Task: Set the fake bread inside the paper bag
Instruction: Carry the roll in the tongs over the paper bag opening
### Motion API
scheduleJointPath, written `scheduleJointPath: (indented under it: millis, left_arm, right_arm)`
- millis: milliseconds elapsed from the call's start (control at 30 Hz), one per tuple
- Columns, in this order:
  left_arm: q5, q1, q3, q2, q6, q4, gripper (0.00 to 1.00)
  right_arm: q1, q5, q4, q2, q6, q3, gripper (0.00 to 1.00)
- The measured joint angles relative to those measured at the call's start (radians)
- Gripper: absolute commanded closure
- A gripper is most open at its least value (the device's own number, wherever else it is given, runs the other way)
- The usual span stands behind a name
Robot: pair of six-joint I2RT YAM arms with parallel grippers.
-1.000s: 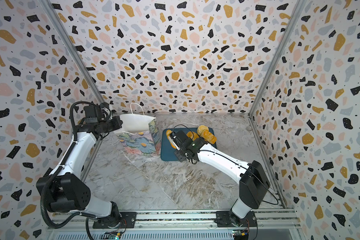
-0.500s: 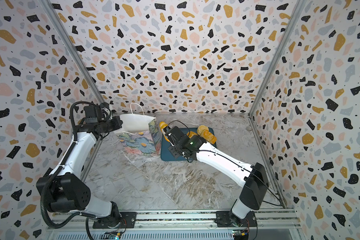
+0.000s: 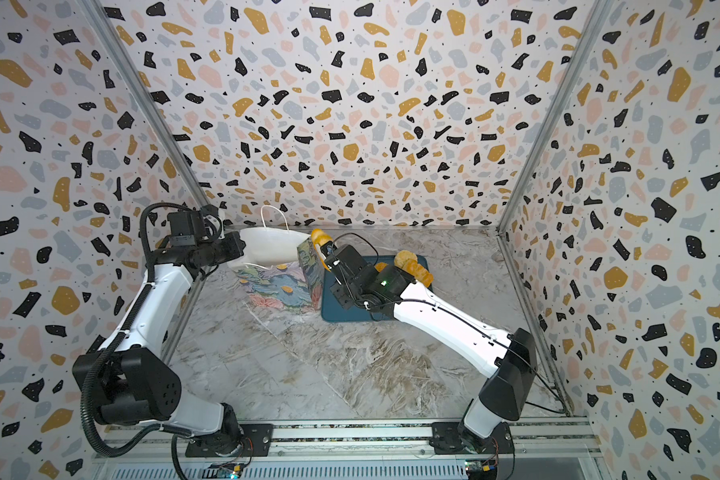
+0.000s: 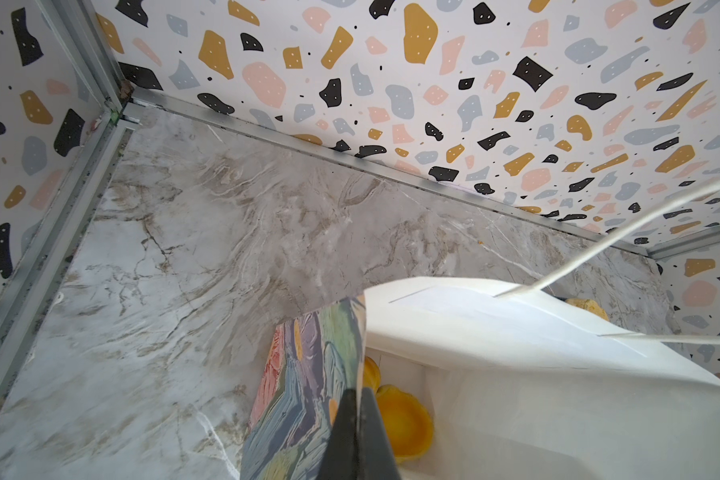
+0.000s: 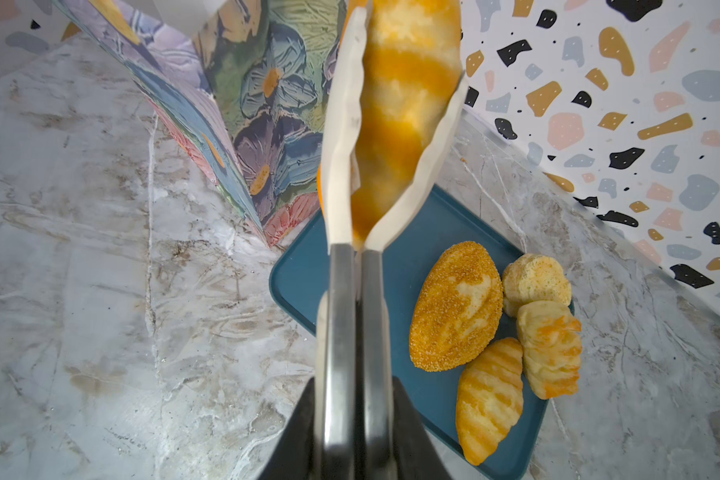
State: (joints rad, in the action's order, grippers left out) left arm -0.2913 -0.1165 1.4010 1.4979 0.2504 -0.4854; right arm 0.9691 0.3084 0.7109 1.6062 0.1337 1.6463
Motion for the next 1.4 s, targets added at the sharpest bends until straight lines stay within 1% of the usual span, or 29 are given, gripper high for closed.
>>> scheduleJointPath:
  millis: [267,667,1100,1400]
  left_arm:
    - [-0.001,0.000,0.000,0.000,0.000,0.000,1.00]
    - [-0.005,0.000,0.000,0.000,0.000,0.000,1.00]
    - [-0.006,0.000,0.000,0.000,0.000,0.000,1.00]
    - [-0.007,0.000,0.000,0.000,0.000,0.000,1.00]
  right_arm:
    - [0.015,0.010,0.017,0.008,-0.003,0.076,0.77]
    - [0.045,0.022,0.030,0.083,-0.030,0.183,0.76]
    - [0.073,0.021,0.031,0.201,-0.073,0.353,0.76]
    - [0.084,0.006,0.032,0.286,-0.101,0.426,0.76]
